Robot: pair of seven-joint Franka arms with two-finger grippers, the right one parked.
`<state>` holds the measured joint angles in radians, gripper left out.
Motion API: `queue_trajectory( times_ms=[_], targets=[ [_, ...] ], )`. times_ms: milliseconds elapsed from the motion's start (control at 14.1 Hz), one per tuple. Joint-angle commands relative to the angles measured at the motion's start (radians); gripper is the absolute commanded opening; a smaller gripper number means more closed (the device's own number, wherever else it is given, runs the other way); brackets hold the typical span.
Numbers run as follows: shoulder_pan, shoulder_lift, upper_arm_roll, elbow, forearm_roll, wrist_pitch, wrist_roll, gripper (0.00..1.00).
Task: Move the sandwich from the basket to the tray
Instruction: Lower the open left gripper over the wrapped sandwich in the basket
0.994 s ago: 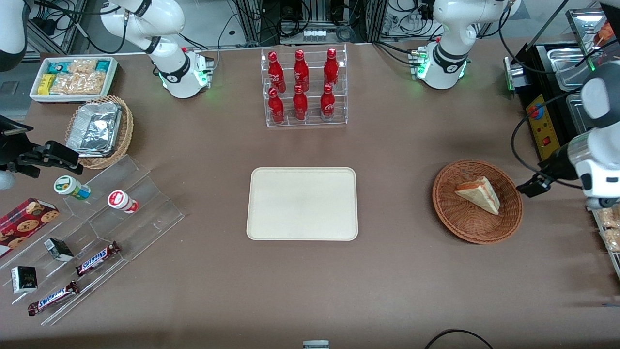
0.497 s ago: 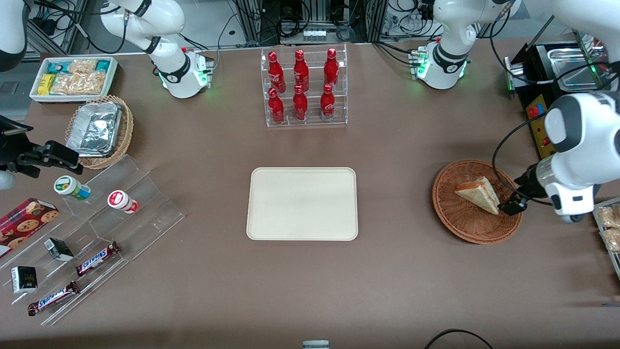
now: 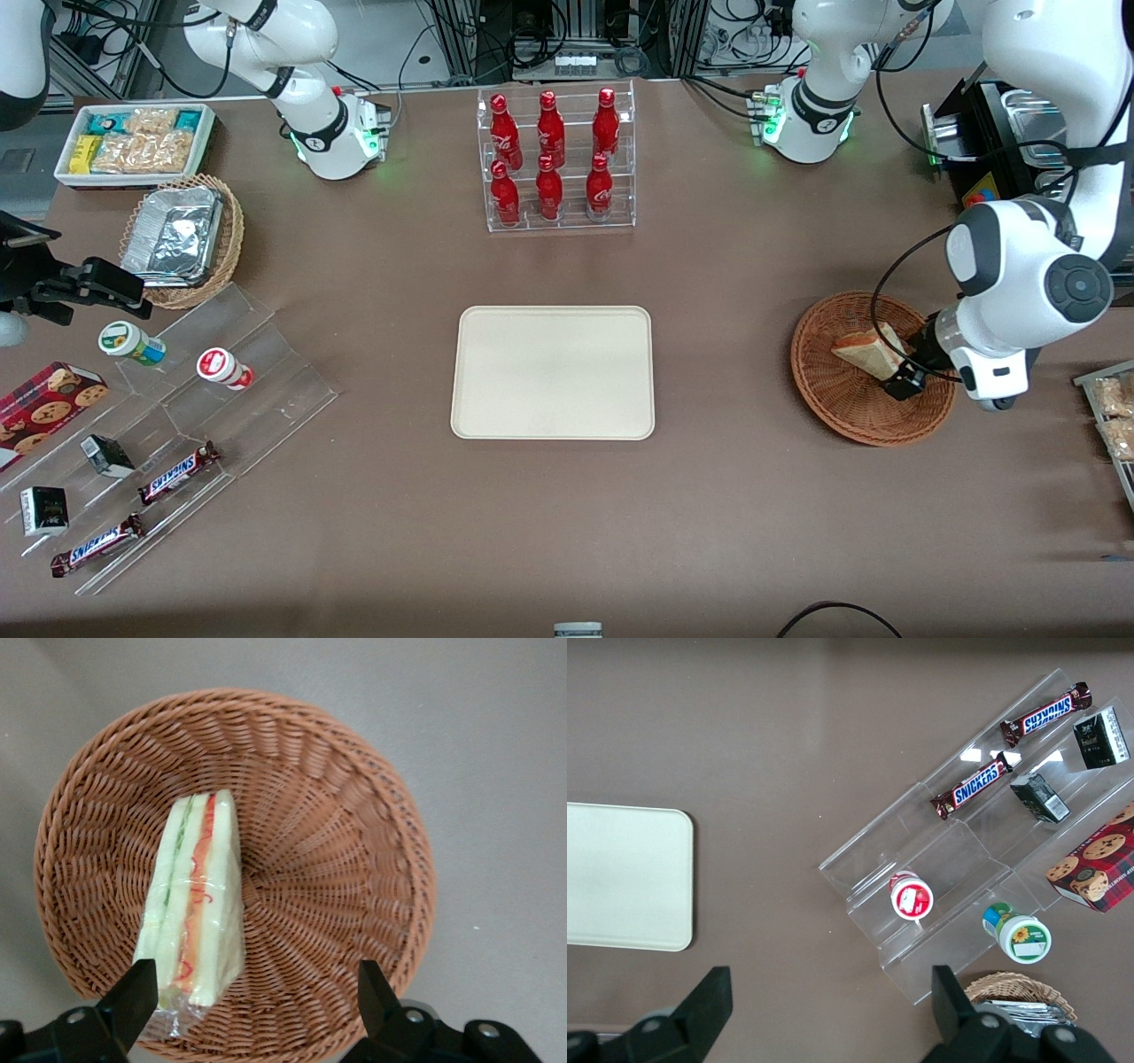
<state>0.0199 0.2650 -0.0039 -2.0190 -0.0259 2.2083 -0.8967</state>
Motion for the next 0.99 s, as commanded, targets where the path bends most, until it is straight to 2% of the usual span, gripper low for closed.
queue_trajectory(
  times_ms=[0,497,923],
  targets=[
    [0.006,-0.018,0.002,-0.046,0.009,0.019,-0.019,1.0],
    [0.012,-0.027,0.004,-0.155,0.012,0.117,-0.031,1.0],
    [0.012,-0.021,0.004,-0.179,0.012,0.16,-0.033,1.0]
  ],
)
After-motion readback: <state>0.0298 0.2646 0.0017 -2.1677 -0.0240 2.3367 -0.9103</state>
